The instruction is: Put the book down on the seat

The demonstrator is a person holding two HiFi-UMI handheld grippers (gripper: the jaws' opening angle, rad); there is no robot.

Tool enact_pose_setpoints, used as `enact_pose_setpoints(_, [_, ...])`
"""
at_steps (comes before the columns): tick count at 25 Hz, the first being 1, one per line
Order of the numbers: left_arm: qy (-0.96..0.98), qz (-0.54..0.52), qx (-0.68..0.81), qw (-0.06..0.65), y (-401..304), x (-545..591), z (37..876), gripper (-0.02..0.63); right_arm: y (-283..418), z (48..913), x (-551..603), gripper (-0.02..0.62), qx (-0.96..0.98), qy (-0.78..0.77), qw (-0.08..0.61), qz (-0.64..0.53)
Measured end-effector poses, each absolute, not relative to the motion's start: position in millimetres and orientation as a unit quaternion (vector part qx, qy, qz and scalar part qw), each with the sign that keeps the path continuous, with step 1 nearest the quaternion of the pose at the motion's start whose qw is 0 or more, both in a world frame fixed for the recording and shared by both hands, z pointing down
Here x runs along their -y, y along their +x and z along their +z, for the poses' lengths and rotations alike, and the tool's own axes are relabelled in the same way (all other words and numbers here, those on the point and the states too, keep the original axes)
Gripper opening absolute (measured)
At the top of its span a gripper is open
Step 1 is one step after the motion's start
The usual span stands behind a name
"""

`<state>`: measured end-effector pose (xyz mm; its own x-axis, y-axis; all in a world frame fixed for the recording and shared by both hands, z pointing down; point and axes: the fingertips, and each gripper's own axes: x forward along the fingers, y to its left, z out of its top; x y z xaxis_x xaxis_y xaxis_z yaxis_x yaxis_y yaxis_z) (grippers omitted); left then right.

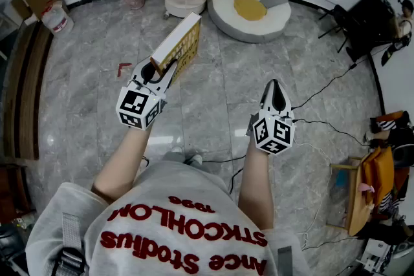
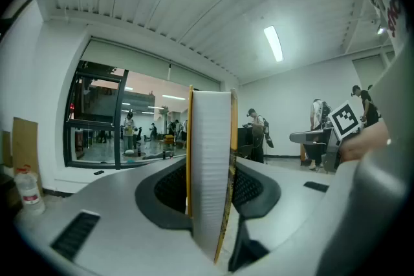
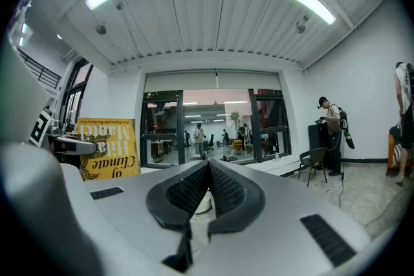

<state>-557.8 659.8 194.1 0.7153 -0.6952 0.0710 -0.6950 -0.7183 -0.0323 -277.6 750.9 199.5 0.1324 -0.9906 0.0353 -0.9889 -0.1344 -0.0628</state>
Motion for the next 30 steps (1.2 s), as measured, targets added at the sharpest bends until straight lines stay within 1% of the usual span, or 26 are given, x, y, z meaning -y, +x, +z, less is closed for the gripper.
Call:
enact_pose_setpoints(9, [-0.927, -0.037, -0.374, 0.005, -548.6, -657.4, 190.8, 0.146, -272.1, 200.5, -751.6, 0.023, -0.659, -0.751, 0.009, -0.031])
enact_pose_setpoints(17, [-0.927, -0.035, -0.374, 0.007, -527.1, -664.9, 189.1, 0.146, -254.7, 195.6, -760.7, 0.023, -0.659, -0.752, 0.009, -0.017])
enact_pose_setpoints(30, [-0.925, -0.023, -0.379, 0.005, -491.0, -677.5, 187.2, 0.146, -217.0, 188.3, -786.7, 0.025, -0.655, -0.755, 0.031, -0.007])
